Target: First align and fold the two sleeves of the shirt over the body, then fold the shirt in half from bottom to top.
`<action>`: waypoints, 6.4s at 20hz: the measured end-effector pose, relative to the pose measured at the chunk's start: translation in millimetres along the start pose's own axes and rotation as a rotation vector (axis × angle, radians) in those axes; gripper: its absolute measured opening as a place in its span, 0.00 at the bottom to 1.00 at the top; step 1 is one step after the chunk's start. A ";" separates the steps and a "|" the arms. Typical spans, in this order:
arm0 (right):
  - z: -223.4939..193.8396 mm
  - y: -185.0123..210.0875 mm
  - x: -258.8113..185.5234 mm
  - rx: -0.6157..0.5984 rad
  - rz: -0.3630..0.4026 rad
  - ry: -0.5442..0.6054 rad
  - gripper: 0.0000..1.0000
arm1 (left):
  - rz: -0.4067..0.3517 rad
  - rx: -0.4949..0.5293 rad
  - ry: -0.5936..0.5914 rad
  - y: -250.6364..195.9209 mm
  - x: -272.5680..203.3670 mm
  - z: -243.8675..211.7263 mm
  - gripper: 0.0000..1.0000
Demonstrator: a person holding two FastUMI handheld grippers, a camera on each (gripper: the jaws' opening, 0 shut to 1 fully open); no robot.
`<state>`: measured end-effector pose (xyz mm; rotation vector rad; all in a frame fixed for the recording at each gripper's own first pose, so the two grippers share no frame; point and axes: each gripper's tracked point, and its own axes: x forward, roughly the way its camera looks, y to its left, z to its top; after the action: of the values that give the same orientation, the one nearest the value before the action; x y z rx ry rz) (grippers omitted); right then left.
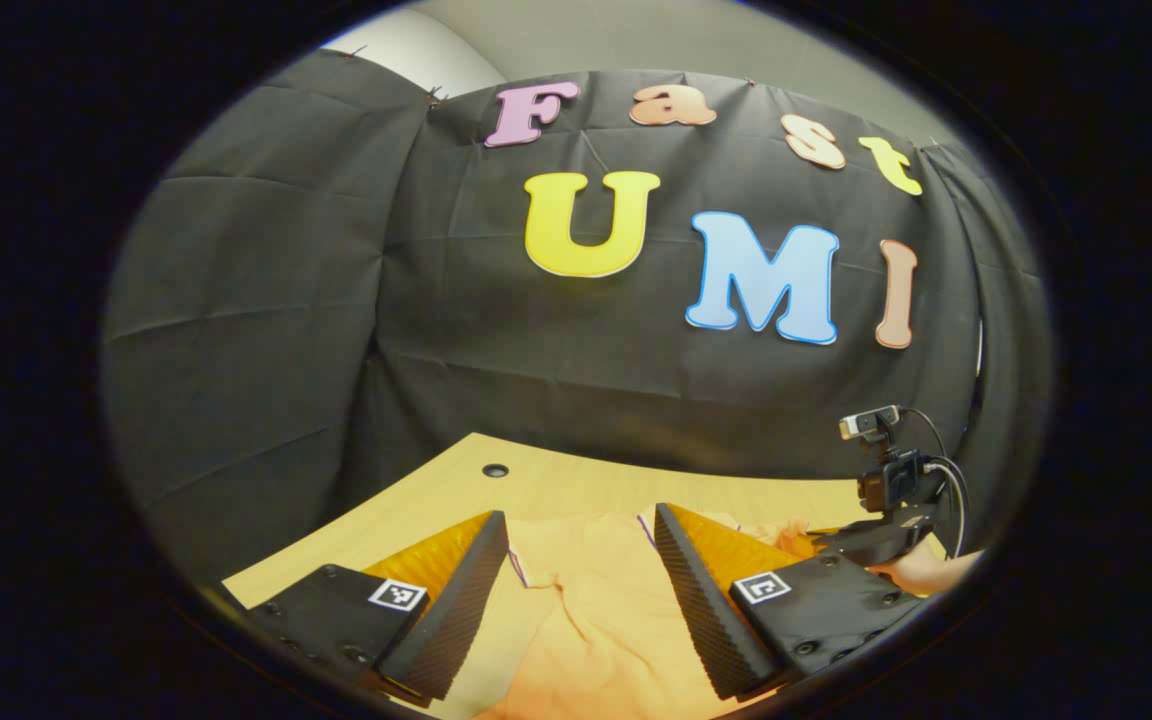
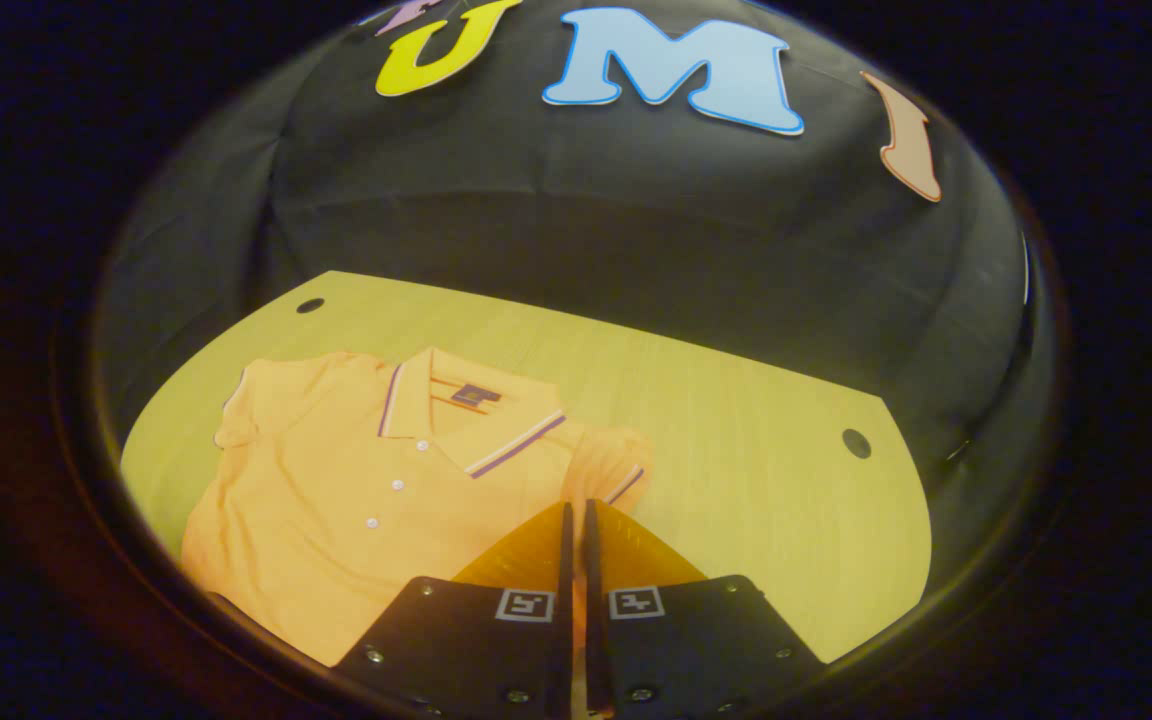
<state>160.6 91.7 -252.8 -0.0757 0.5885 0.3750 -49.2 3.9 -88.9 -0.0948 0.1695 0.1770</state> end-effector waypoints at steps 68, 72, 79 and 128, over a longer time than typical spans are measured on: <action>2.9 66.0 -233.6 0.349 -0.200 -0.177 0.95 | -0.104 0.189 0.328 36.7 292.9 -173.0 0.06; -4.3 63.9 -234.8 0.348 -0.206 -0.170 0.95 | -0.177 0.232 0.319 -8.5 287.3 -170.1 0.06; -20.7 58.6 -238.7 0.373 -0.210 -0.154 0.98 | -0.253 0.297 0.378 -54.2 278.8 -199.4 0.06; -280.8 82.4 -258.6 0.320 -0.087 0.229 0.98 | -0.356 0.240 0.683 46.6 -119.5 -283.4 0.95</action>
<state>-216.0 35.4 -339.7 0.1645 0.8620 0.1846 -218.8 -1.2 -349.7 0.0583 0.8457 -0.2401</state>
